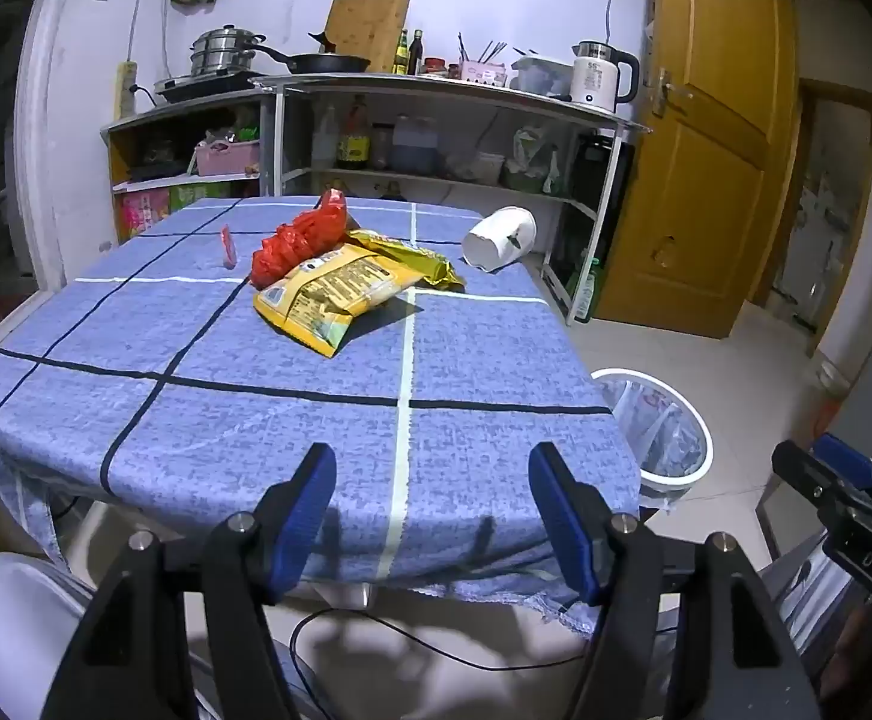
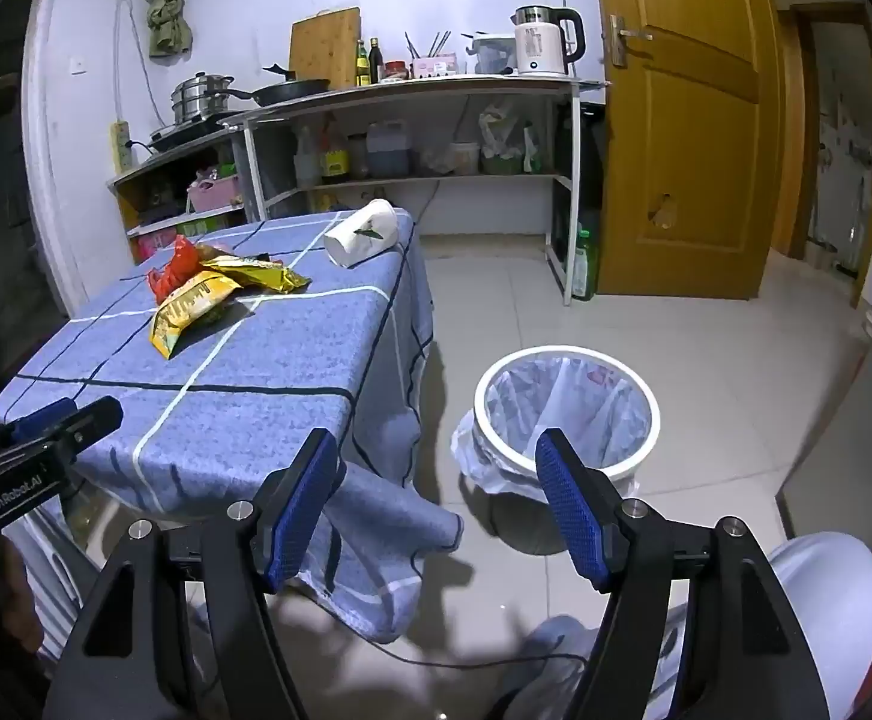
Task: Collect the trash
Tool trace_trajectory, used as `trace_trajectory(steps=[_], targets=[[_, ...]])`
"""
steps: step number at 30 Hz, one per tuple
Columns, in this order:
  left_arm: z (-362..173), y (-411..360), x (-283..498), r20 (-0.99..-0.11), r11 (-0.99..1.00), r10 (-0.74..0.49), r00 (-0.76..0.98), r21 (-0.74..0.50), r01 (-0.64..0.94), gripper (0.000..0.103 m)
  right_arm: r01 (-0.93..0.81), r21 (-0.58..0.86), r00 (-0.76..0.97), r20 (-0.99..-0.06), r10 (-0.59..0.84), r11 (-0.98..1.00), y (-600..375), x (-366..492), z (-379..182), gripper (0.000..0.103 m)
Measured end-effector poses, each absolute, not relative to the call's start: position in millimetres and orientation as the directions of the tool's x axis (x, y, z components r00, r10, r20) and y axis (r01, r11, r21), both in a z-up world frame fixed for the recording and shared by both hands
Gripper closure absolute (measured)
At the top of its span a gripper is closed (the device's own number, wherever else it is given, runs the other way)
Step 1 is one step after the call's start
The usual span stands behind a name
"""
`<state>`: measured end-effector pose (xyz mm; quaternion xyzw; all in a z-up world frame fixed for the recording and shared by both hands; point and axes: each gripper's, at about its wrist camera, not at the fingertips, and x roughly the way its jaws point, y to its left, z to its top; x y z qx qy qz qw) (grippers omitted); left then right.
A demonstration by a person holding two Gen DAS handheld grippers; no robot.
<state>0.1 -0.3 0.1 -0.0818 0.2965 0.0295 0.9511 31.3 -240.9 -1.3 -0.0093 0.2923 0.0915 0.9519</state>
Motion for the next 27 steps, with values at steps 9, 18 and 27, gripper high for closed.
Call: trace_trajectory(steps=[9, 18, 27], targets=[[-2.9, -7.3, 0.3, -0.561, 0.986, 0.020, 0.828, -0.125, -0.108, 0.034, -0.181, 0.035, 0.811, -0.560, 0.170, 0.983, -240.1, 32.8, -2.6, 0.034], [-1.1, -7.4, 1.5, -0.569, 0.988, 0.008, 0.822, -0.120, -0.092, 0.034, -0.184, 0.039, 0.808, -0.562, 0.174, 0.982, -240.3, 34.5, -3.7, 0.034], [-1.2, -7.0, 1.8, -0.570, 0.989, 0.007, 0.822, -0.118, -0.091, 0.034, -0.178, 0.041, 0.810, -0.561, 0.171, 0.983, -240.6, 34.8, -6.0, 0.034]])
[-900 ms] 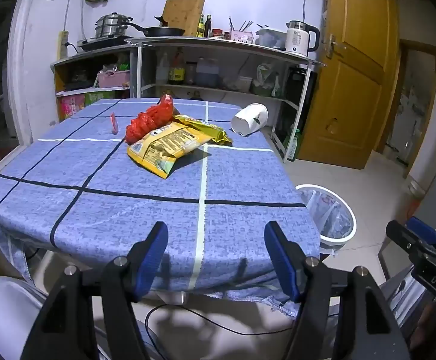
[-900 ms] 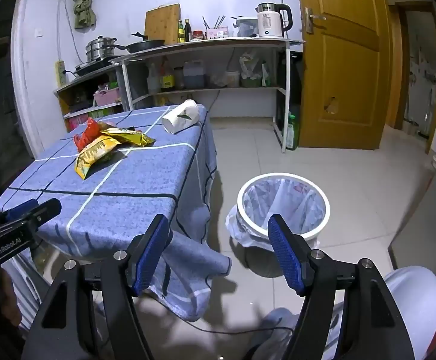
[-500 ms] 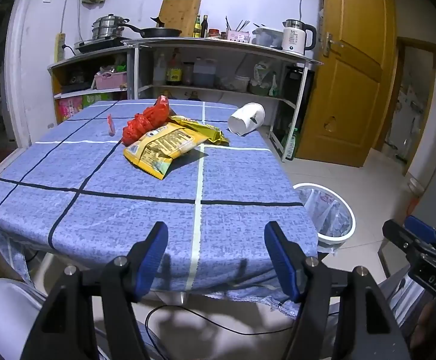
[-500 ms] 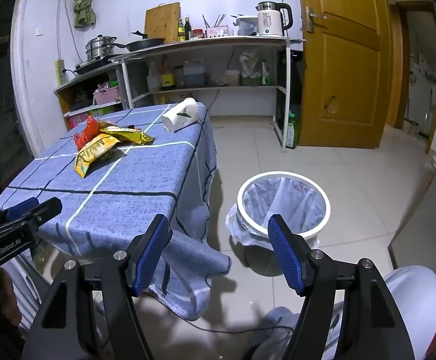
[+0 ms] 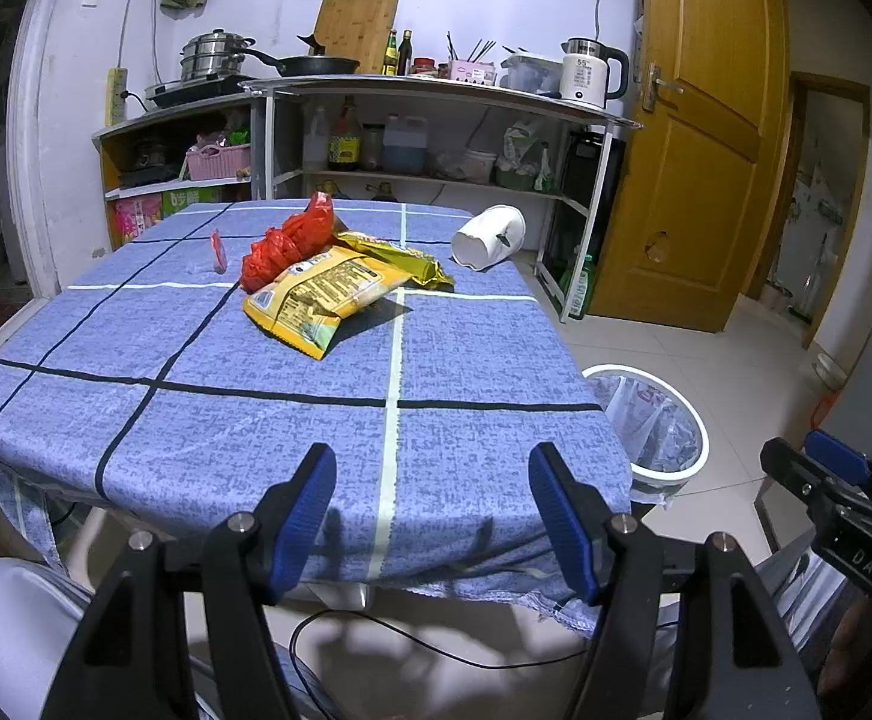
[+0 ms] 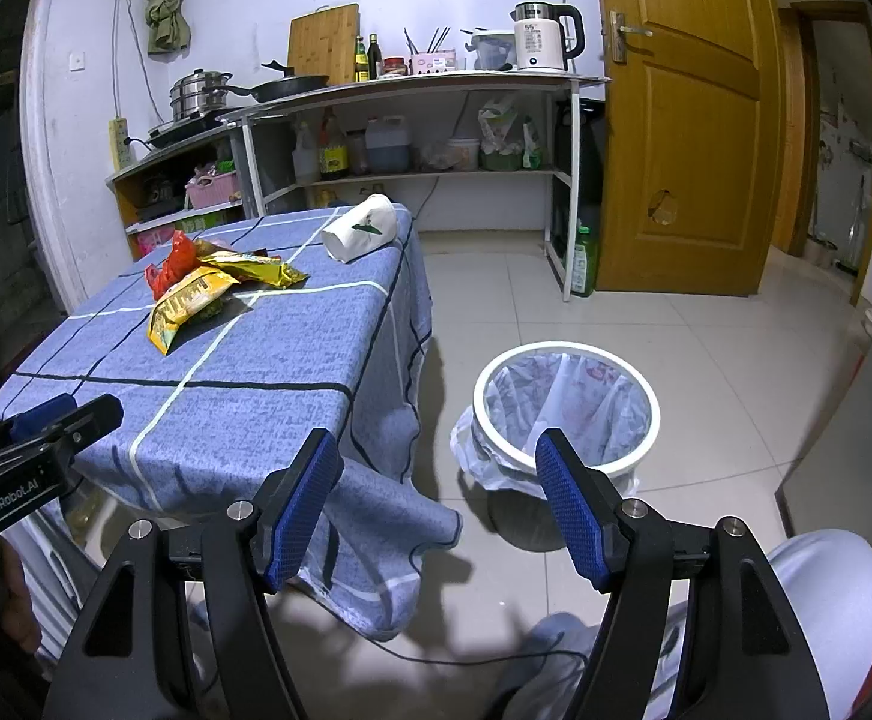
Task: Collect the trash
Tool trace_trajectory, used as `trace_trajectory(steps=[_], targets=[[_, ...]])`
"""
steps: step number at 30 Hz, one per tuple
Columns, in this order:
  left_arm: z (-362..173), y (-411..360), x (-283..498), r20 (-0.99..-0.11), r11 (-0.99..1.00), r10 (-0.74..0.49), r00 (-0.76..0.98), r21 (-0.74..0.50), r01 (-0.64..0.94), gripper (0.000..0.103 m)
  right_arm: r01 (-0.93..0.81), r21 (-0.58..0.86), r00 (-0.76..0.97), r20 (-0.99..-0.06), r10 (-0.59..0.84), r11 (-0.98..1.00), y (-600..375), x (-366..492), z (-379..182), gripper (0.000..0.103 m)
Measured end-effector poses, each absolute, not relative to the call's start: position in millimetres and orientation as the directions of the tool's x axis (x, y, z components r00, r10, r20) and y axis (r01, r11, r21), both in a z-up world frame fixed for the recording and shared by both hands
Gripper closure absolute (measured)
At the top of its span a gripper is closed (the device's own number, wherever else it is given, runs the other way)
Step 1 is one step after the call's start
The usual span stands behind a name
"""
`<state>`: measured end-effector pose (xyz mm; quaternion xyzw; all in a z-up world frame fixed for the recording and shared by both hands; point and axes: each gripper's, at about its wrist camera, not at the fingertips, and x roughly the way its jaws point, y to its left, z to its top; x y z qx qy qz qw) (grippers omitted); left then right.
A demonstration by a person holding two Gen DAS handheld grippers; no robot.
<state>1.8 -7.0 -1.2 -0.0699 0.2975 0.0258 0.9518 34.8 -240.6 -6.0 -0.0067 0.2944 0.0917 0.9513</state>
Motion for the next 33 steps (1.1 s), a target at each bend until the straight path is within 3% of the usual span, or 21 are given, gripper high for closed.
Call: trace_trajectory(steps=[33], targets=[[-0.2, -8.2, 1.2, -0.571, 0.989, 0.006, 0.821, -0.117, -0.090, 0.034, -0.177, 0.040, 0.813, -0.558, 0.169, 0.983, -242.0, 35.0, -6.6, 0.034]])
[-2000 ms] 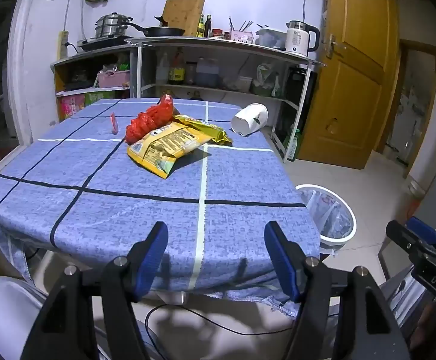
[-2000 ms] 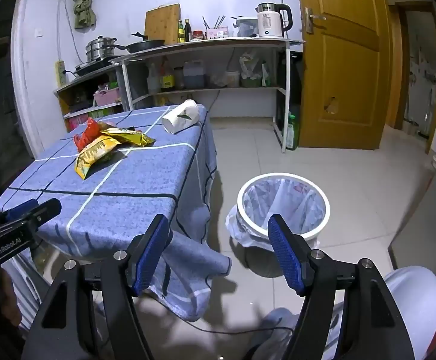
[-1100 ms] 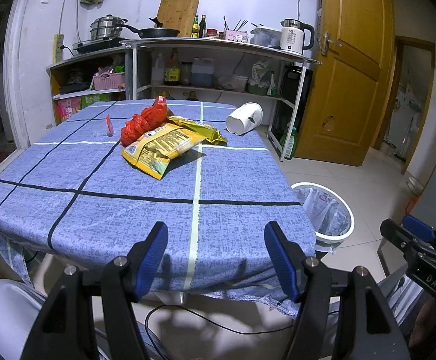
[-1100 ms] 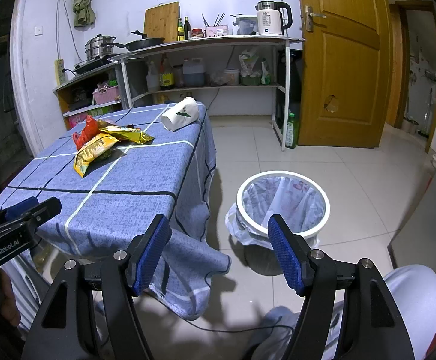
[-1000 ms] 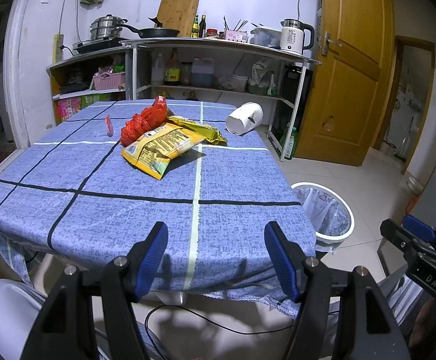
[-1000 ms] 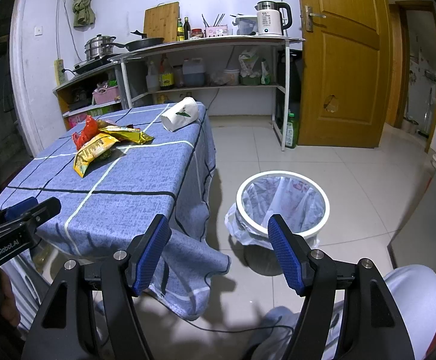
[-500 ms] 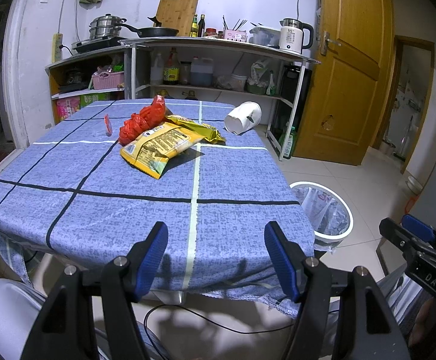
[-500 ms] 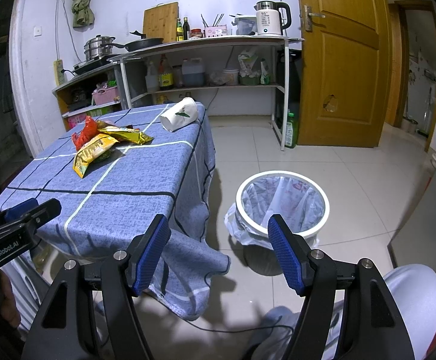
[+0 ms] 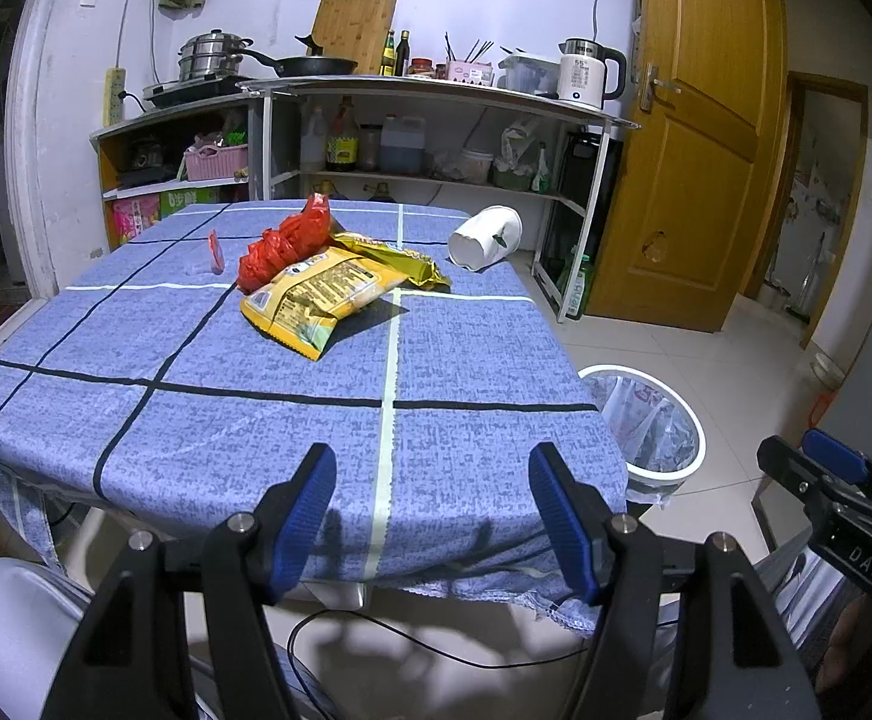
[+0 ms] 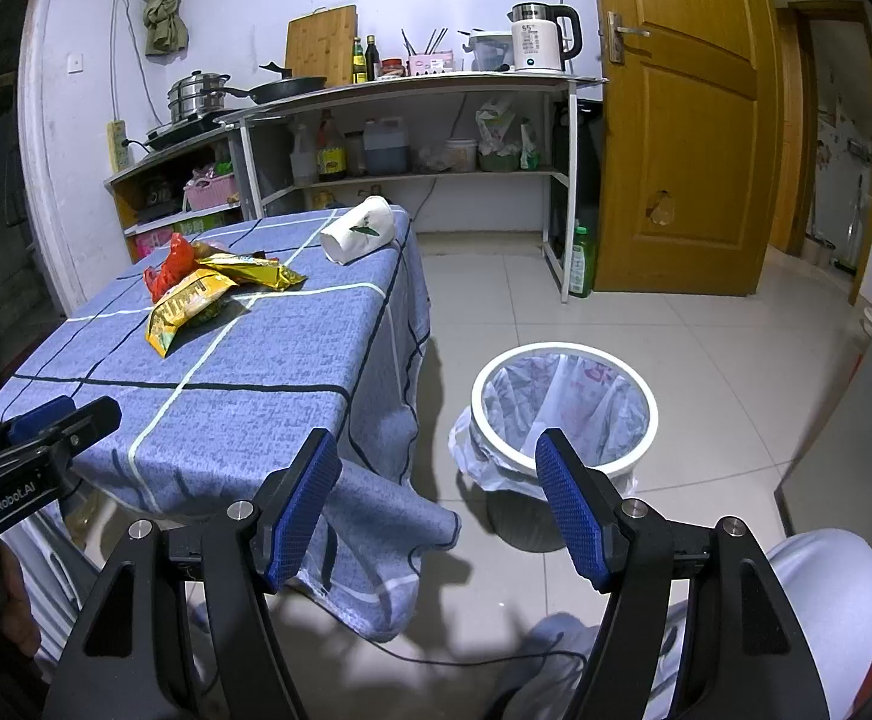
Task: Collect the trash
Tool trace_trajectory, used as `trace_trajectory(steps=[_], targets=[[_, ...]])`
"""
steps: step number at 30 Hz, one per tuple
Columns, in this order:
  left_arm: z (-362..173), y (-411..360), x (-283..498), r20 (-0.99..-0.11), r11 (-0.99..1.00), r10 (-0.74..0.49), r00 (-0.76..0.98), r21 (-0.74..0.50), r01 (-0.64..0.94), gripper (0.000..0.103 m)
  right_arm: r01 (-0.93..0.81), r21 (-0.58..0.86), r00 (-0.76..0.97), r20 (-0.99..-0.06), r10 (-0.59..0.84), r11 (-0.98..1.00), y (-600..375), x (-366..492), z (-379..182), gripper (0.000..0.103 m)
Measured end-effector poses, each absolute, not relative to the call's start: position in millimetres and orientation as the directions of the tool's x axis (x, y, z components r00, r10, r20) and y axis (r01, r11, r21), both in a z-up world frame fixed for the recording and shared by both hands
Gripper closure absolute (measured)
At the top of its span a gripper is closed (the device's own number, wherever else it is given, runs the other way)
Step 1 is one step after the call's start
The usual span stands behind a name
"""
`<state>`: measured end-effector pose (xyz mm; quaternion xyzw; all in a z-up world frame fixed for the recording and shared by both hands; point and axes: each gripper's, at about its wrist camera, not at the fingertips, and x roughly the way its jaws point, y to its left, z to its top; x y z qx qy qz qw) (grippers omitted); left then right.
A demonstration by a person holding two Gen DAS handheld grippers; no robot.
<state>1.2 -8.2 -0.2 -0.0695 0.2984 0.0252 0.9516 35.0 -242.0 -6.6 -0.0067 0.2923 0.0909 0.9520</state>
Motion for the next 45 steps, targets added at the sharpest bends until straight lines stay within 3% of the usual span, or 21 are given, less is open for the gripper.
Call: trace_trajectory(steps=[34, 45], targets=[[-3, -11, 3, -0.576, 0.990, 0.007, 0.818, -0.109, -0.085, 0.034, -0.181, 0.040, 0.806, -0.567, 0.171, 0.983, -239, 38, -8, 0.034], [-13, 11, 38, -0.599, 0.993, 0.014, 0.800, -0.084, -0.080, 0.034, -0.238, 0.038, 0.780, -0.588, 0.214, 0.971, -227, 66, -9, 0.034]])
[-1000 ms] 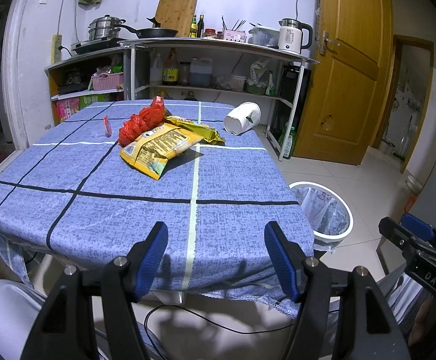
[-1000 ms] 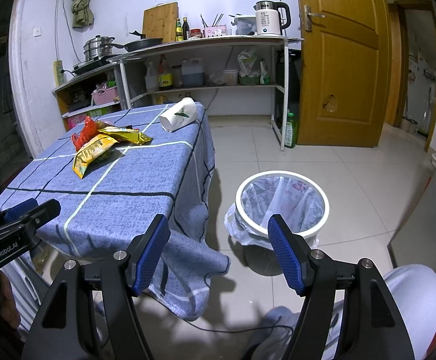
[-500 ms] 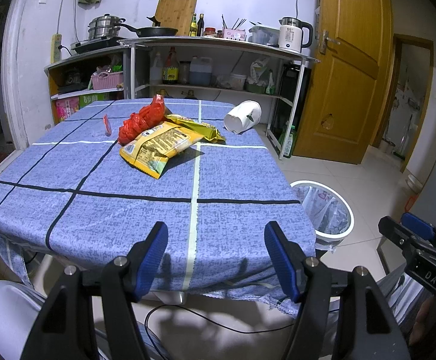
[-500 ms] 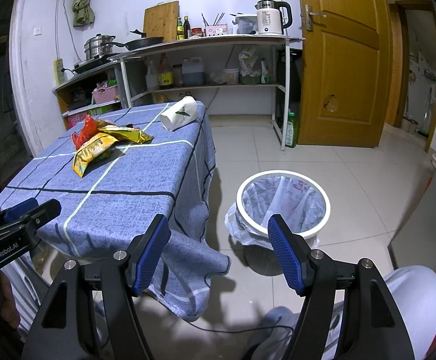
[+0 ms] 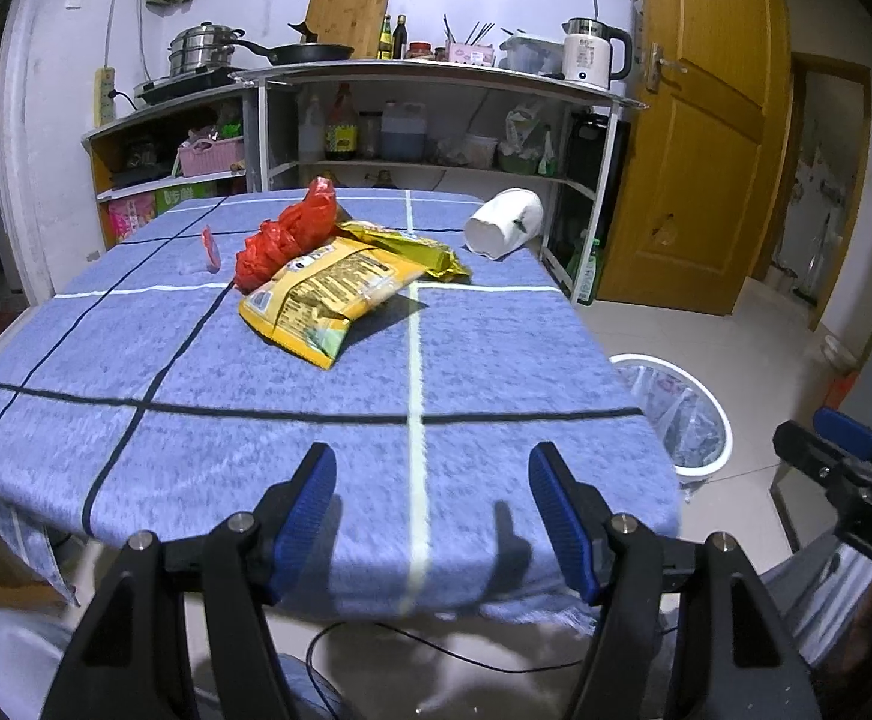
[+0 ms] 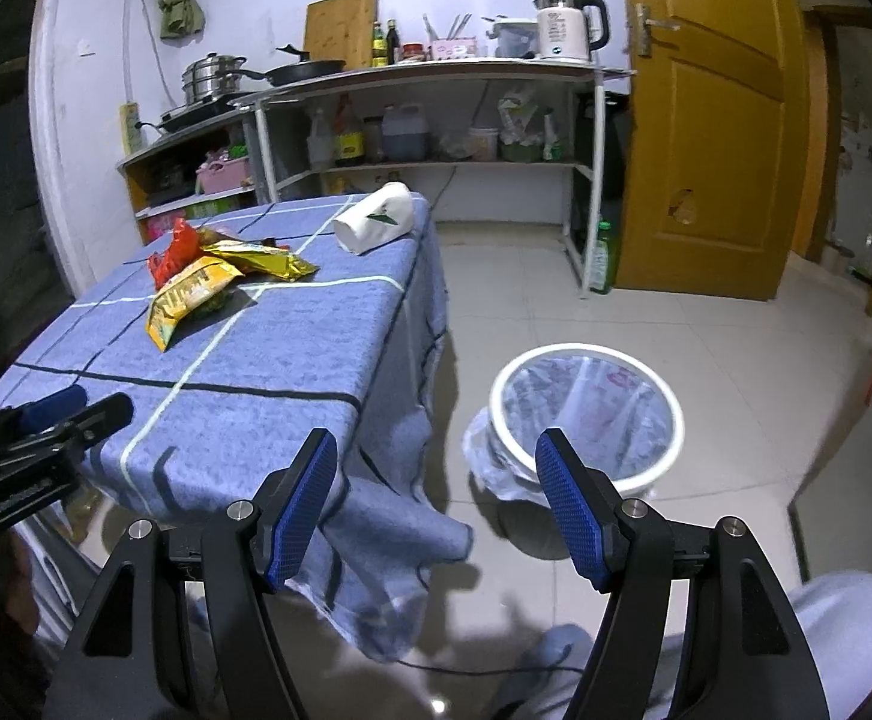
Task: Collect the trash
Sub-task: 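Reach both tools toward the snack wrappers on the table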
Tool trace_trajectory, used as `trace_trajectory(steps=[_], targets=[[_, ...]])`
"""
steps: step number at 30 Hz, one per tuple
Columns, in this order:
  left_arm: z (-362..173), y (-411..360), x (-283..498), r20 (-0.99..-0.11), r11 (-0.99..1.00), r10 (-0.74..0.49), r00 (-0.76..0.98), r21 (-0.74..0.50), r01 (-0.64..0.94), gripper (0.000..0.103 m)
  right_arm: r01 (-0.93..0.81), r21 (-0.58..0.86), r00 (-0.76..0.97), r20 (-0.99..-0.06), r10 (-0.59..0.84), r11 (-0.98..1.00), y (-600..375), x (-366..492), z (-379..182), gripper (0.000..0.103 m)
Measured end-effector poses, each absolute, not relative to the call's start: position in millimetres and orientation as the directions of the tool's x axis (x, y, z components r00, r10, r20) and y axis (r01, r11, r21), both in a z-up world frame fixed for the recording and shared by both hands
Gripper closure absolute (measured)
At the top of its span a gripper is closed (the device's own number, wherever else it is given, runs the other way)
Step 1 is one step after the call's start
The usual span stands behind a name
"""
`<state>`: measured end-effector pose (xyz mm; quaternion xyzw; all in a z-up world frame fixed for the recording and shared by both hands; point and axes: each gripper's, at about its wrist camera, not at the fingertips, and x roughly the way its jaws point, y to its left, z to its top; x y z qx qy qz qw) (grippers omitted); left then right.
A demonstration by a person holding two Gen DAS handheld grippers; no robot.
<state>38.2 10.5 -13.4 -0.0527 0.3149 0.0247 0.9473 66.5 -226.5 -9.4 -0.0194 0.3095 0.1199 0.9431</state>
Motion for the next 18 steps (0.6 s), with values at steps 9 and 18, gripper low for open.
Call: trace_trajectory(steps=[9, 18], targets=[[-8, 48, 93, -0.592, 0.993, 0.072, 0.803, -0.031, -0.111, 0.034, -0.357, 0.010, 0.756, -0.585, 0.296, 0.934, -193, 114, 0, 0.034], [-8, 56, 140, -0.615, 0.996, 0.091, 0.783, 0.049, -0.077, 0.026, -0.465, -0.014, 0.709, -0.605, 0.363, 0.885, -159, 180, 6, 0.034]])
